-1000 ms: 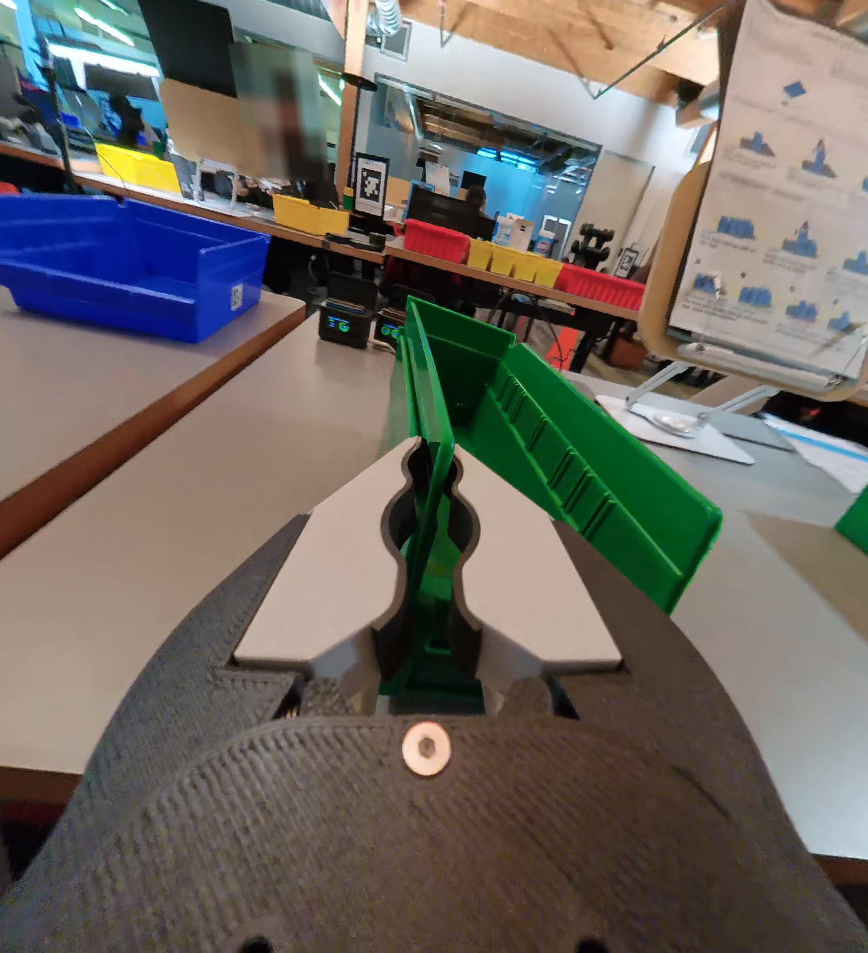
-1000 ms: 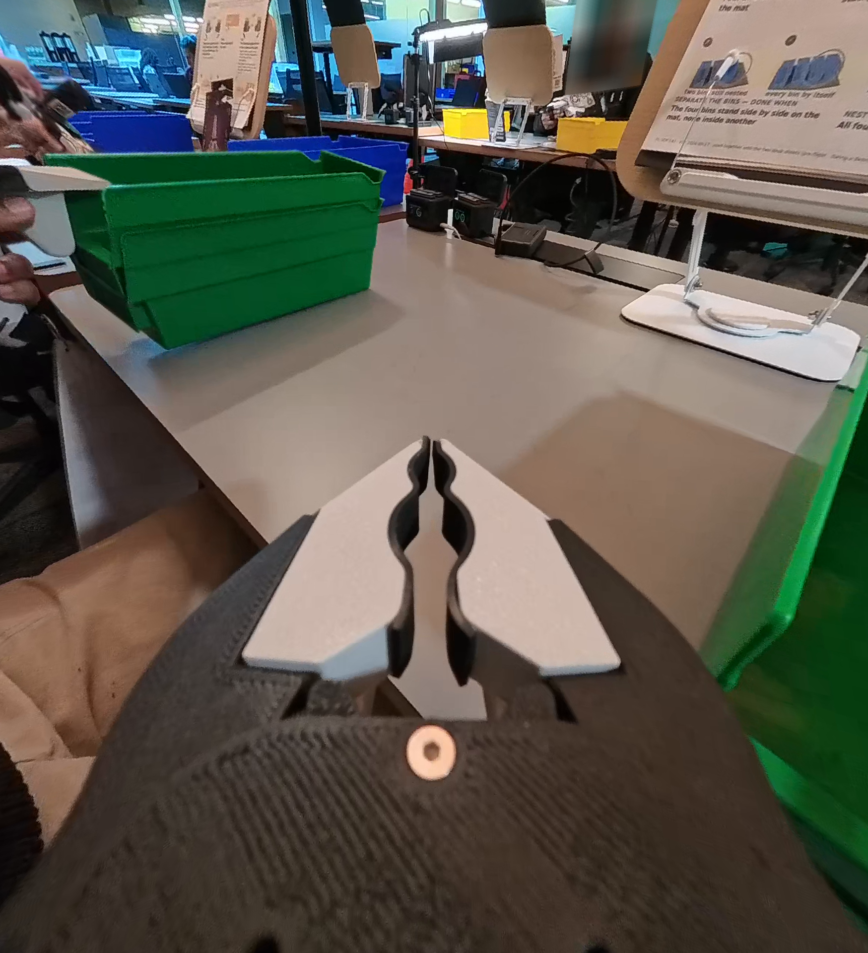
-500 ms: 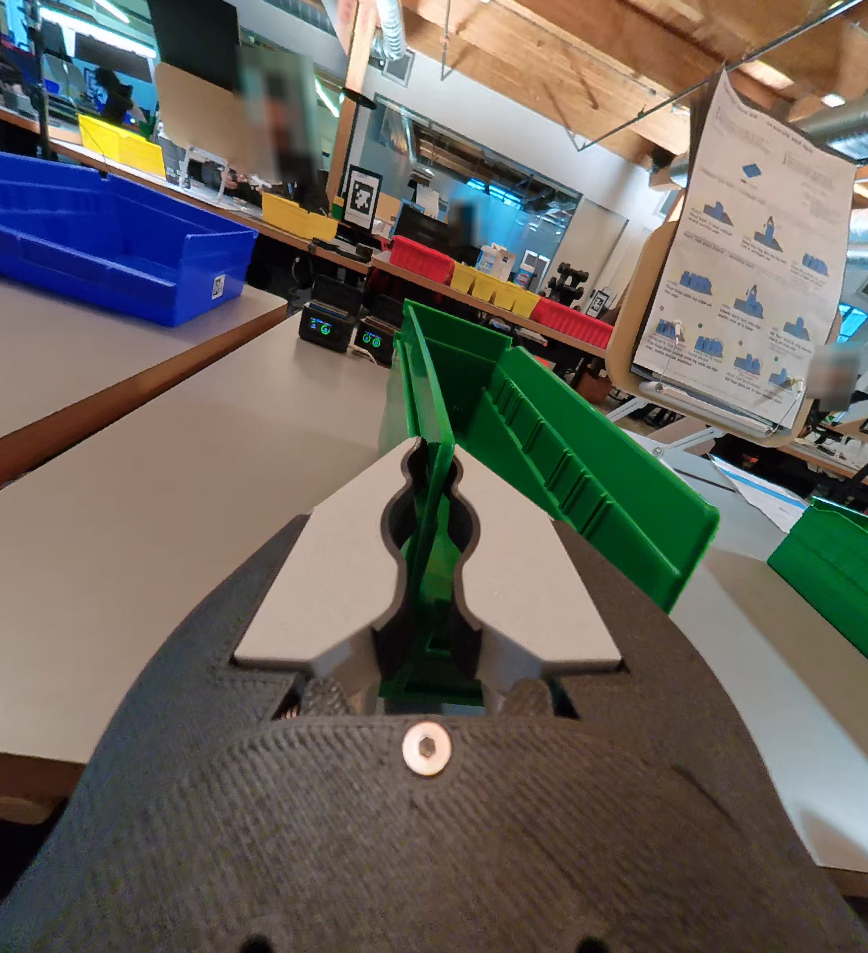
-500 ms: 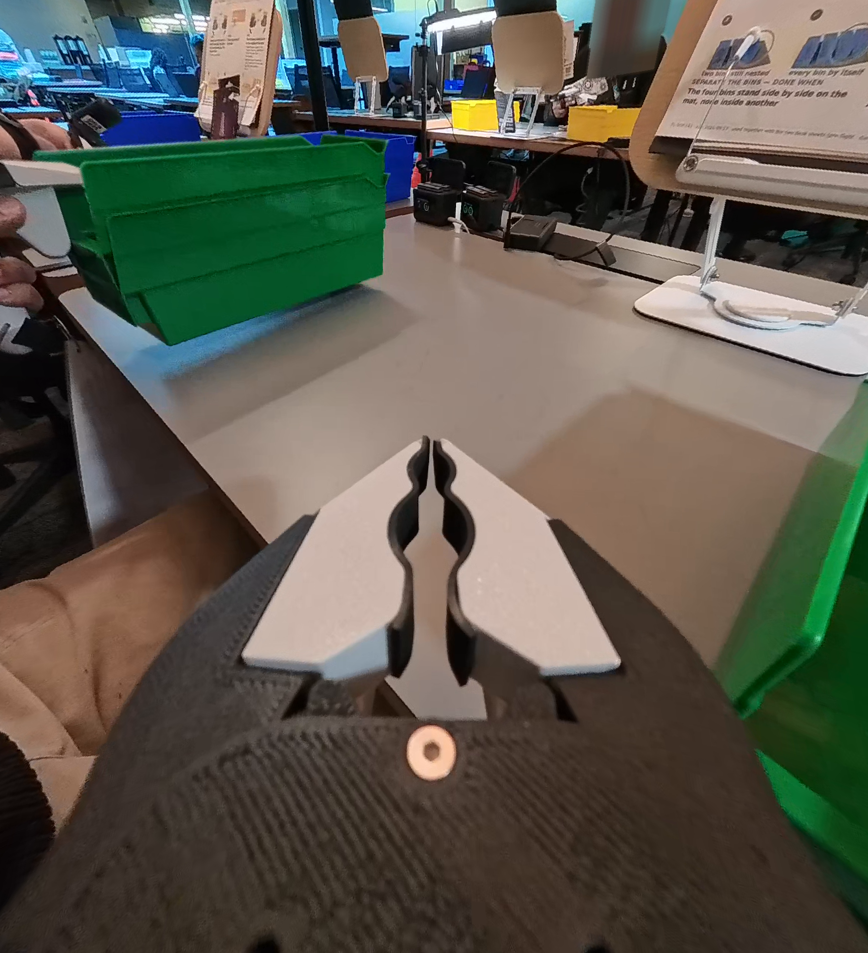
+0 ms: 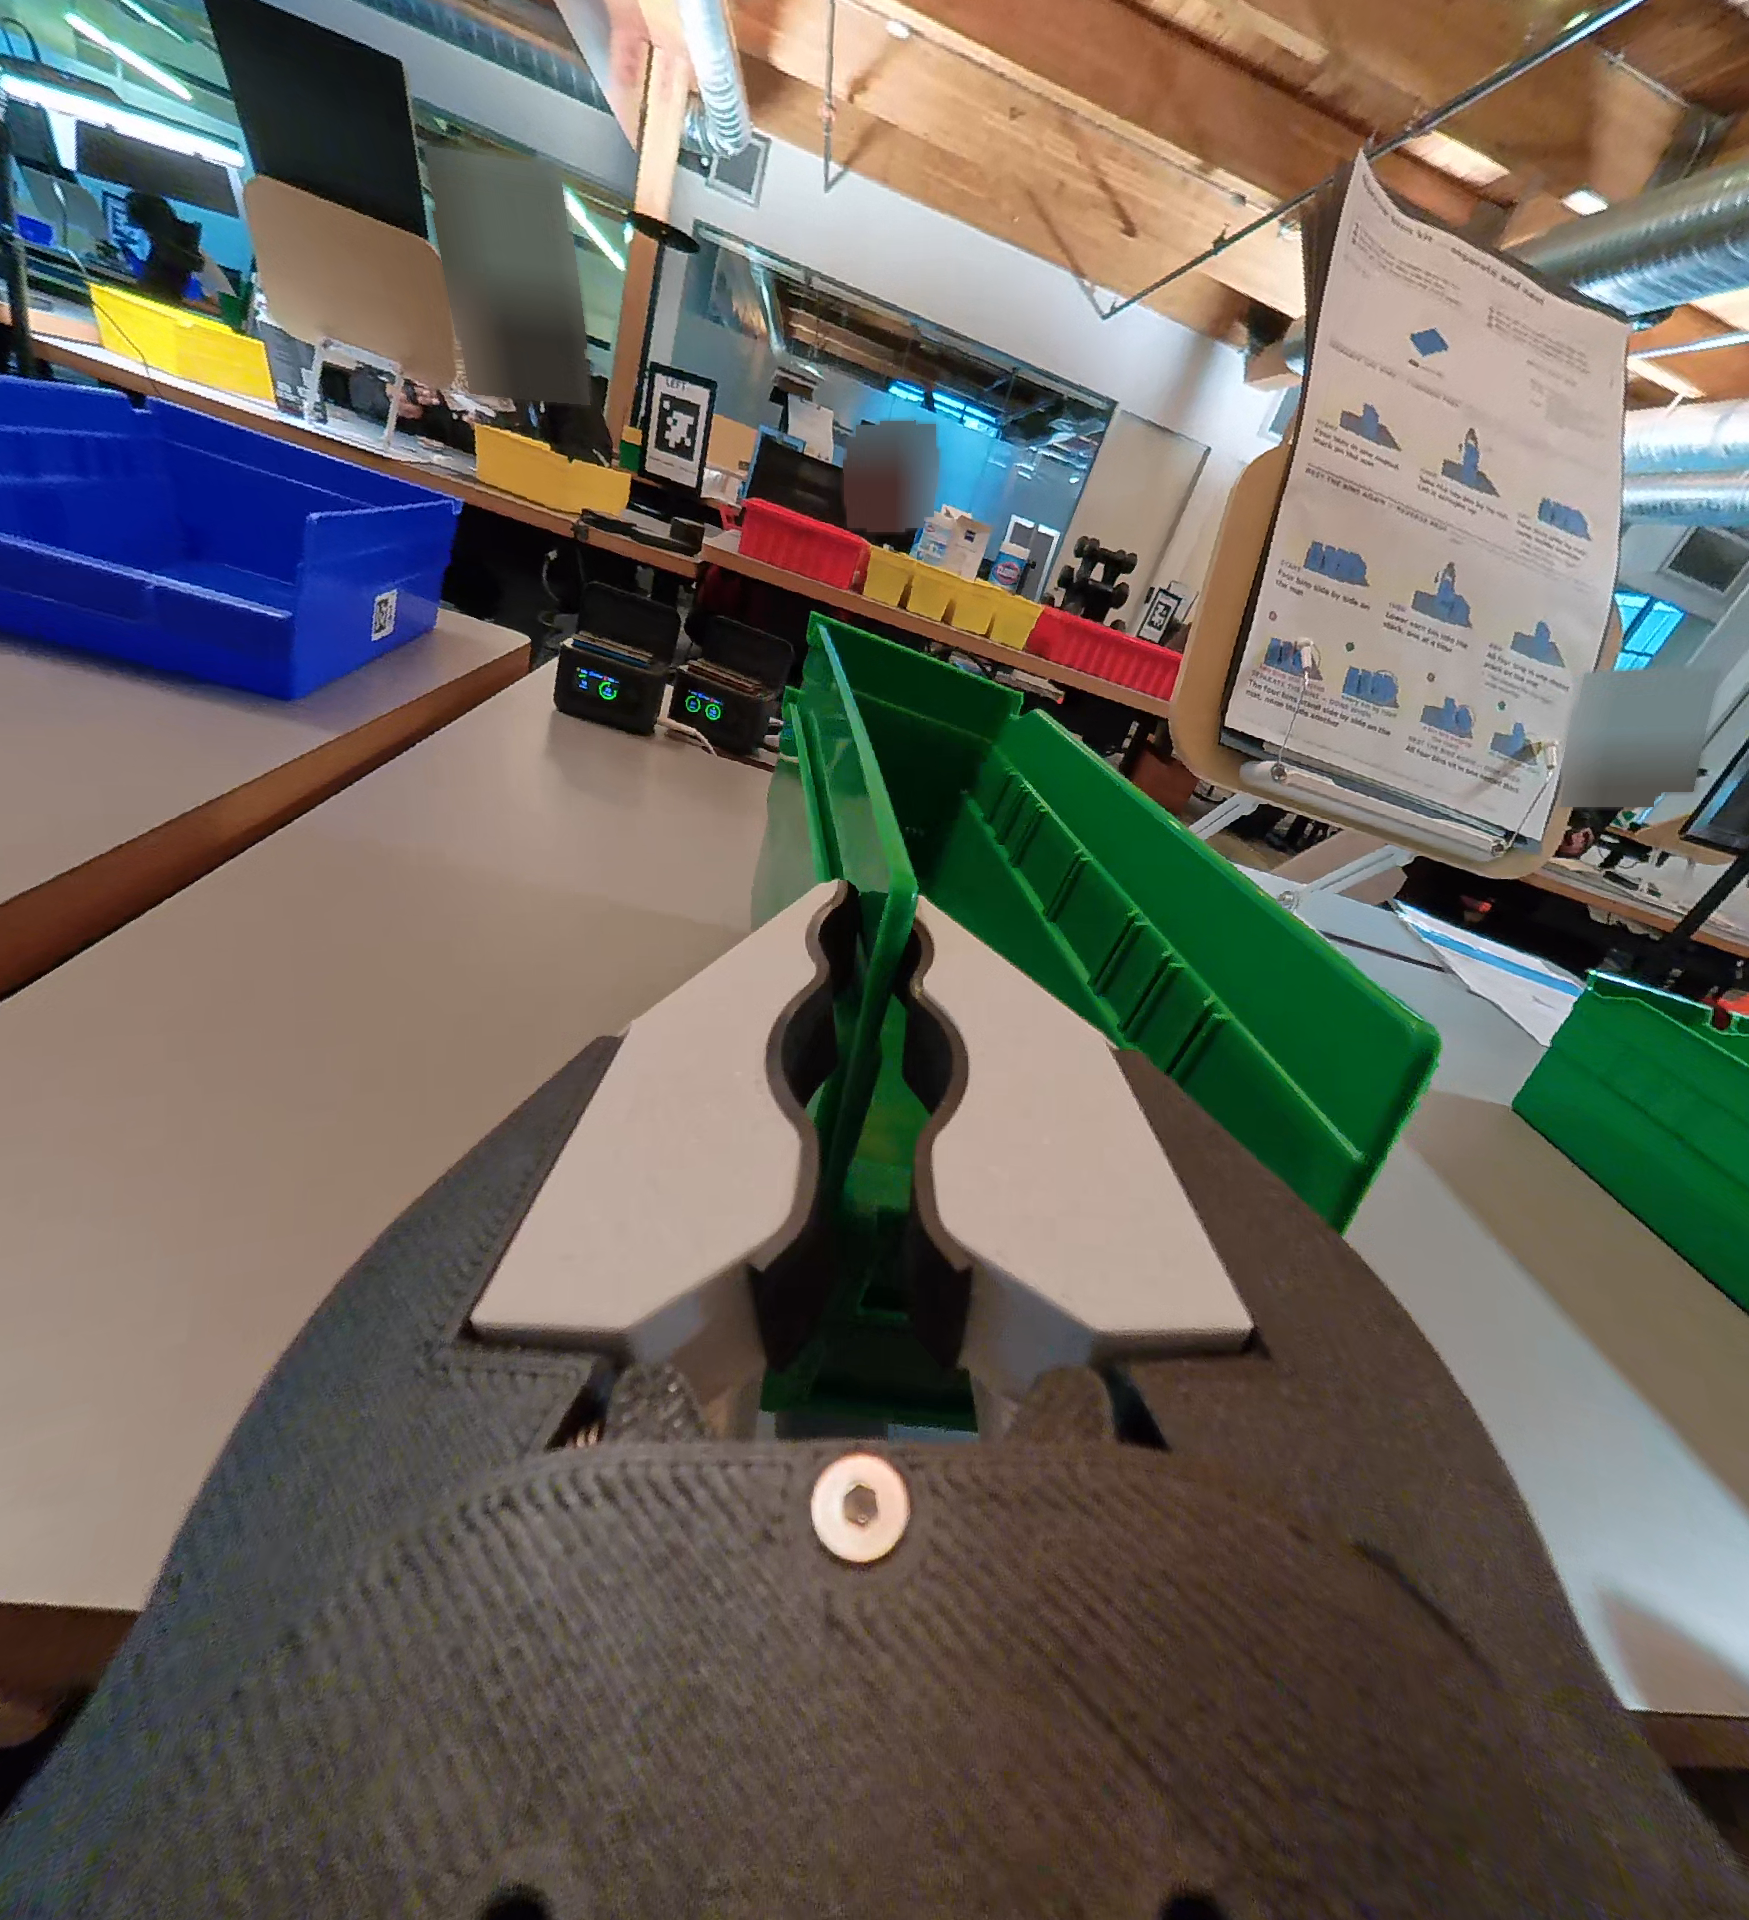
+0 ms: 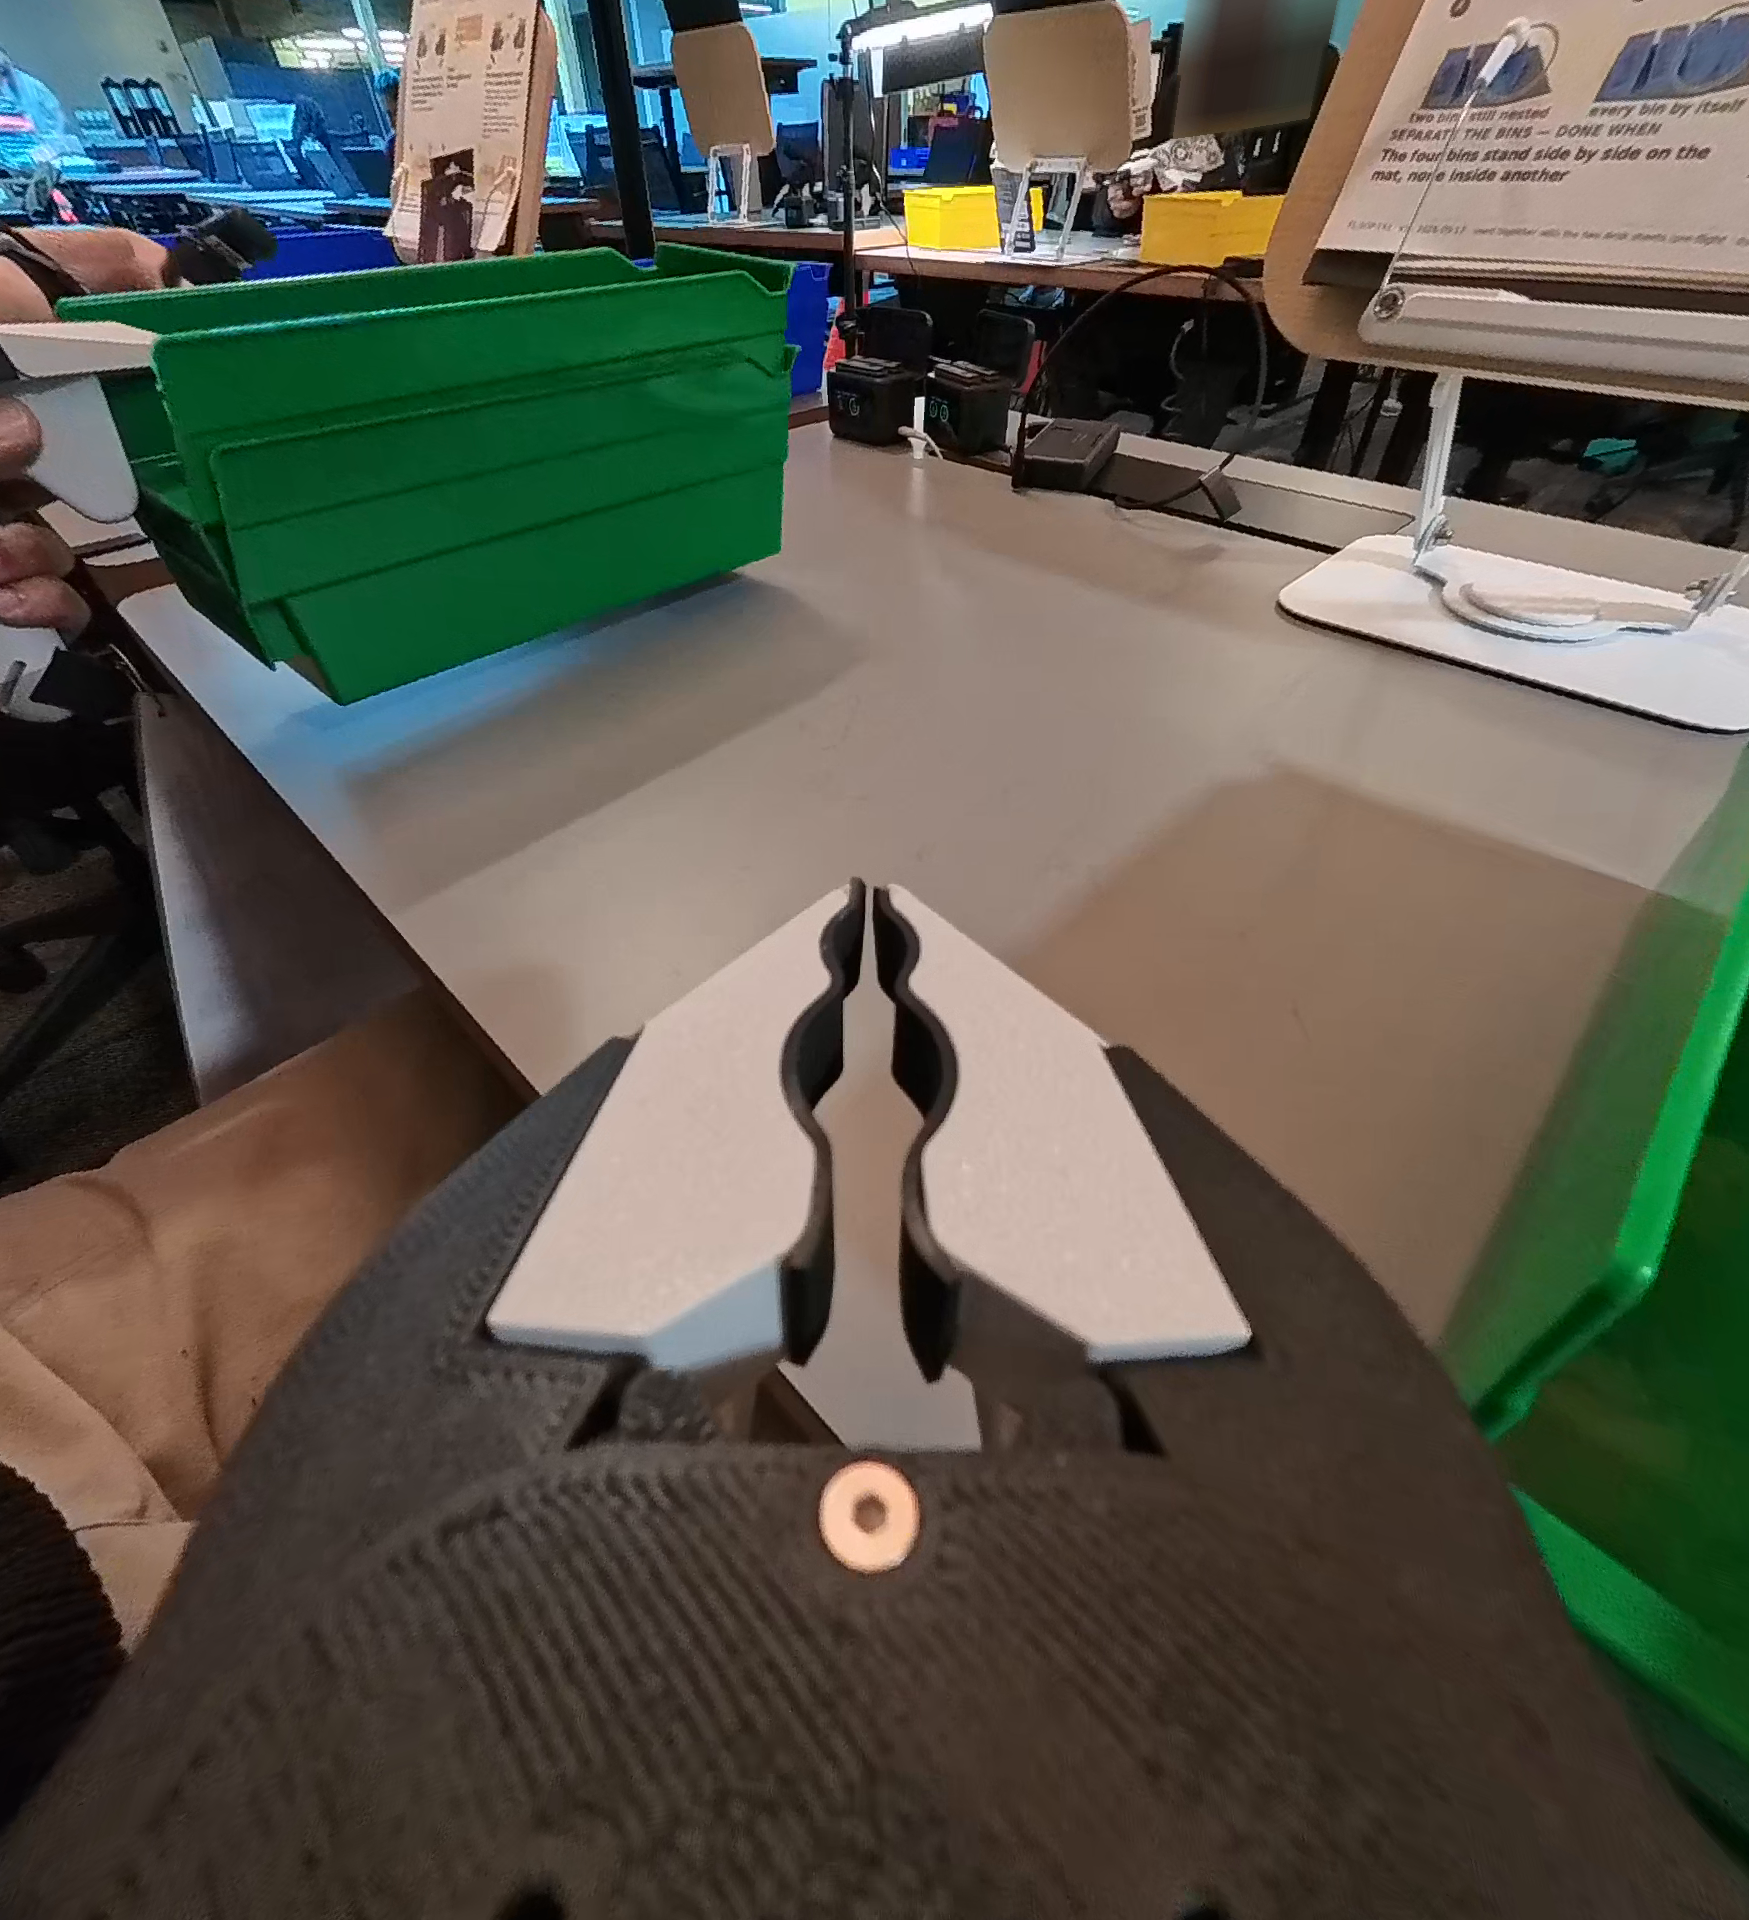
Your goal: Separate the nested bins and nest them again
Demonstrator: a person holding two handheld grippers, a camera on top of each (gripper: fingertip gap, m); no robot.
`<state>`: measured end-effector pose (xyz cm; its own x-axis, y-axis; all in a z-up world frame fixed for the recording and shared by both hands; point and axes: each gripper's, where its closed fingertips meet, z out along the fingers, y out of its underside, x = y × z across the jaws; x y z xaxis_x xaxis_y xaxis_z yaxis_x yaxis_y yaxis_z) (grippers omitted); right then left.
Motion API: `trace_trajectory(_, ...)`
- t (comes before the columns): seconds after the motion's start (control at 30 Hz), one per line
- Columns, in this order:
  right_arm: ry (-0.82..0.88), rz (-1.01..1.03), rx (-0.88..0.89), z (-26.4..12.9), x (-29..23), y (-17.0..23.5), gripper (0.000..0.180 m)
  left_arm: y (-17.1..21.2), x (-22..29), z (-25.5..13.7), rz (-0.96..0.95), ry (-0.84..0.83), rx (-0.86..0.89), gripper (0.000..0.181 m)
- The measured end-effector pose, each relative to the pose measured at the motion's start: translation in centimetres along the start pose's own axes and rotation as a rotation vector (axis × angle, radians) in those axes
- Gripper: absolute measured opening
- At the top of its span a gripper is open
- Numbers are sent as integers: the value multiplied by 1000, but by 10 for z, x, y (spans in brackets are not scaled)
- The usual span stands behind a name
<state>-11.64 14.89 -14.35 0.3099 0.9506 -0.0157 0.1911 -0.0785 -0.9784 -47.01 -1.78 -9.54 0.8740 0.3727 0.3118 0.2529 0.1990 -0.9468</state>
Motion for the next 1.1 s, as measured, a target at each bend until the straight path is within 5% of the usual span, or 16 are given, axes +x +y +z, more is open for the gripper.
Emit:
trace_trajectory(0.73,0,2,-1,-1,0,0,0,-30,12,-11,26,32,134,2)
trace_trajectory(1.1,7,-24,2,-1,-1,-1,0,-78,101,-34,97,194,273,0)
